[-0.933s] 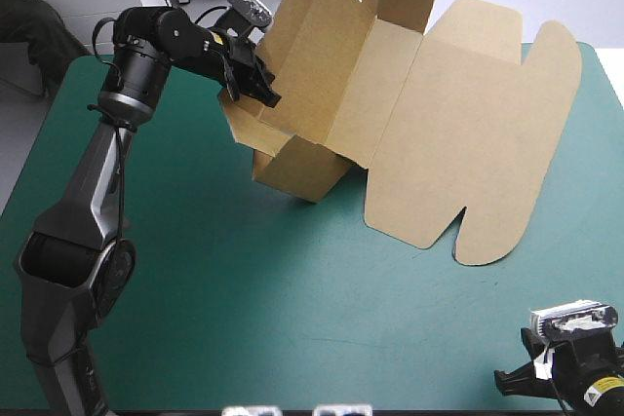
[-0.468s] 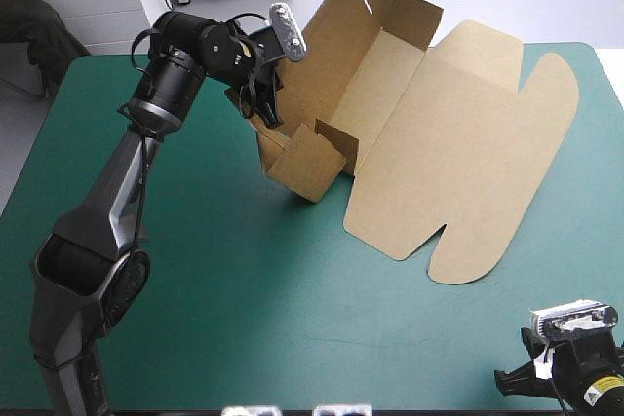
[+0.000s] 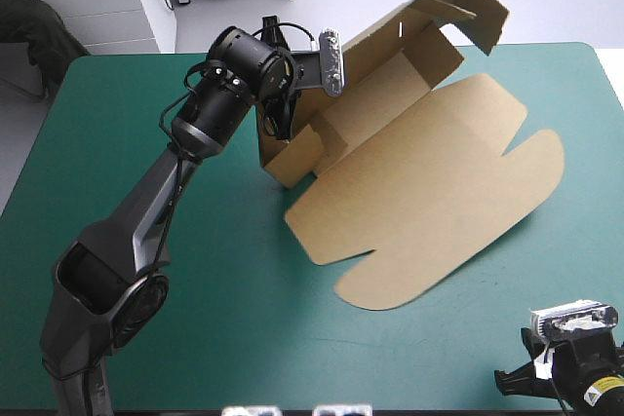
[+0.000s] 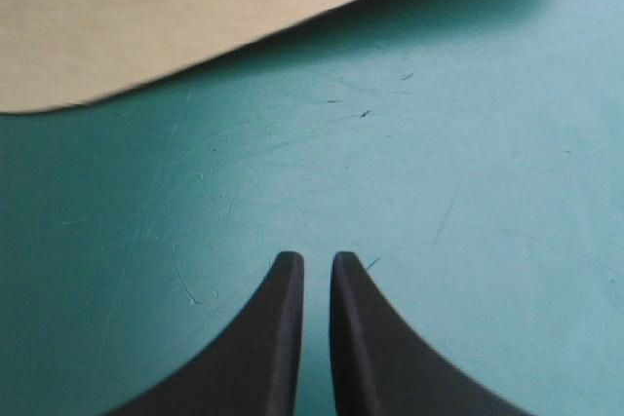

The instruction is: Fold the box

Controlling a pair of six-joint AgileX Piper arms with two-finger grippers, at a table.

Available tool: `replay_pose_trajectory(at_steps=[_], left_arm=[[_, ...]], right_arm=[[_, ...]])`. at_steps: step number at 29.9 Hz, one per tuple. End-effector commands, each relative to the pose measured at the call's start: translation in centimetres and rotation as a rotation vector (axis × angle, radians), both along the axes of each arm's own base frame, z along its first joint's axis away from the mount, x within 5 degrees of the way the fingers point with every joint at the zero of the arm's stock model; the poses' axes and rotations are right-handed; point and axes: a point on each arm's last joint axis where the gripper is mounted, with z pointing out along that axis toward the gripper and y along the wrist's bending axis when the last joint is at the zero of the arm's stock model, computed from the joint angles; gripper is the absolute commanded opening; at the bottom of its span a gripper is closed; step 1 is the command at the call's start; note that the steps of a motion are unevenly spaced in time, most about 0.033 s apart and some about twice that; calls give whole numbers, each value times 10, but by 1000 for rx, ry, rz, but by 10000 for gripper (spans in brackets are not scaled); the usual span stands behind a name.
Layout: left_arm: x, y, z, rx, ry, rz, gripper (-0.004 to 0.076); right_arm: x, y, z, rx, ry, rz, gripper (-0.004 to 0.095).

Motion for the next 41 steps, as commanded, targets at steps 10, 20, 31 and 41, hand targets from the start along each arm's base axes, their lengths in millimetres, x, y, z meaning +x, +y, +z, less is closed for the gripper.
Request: replay_pose_trajectory(at_steps=[10,20,31,41], left_arm=[[-64,31,72,-23,-139,-78,16],[-69,15,40,-44,32,-222,15],[-95,35,70,-167,11,-284,11],[-134,49,97,-312,9,-364,15]], right_arm=[[5,0,11,5,-66,0,89],[5,0,11,5,-66,0,89],[5,0,11,5,-66,0,89],[5,0,11,5,-66,0,89]])
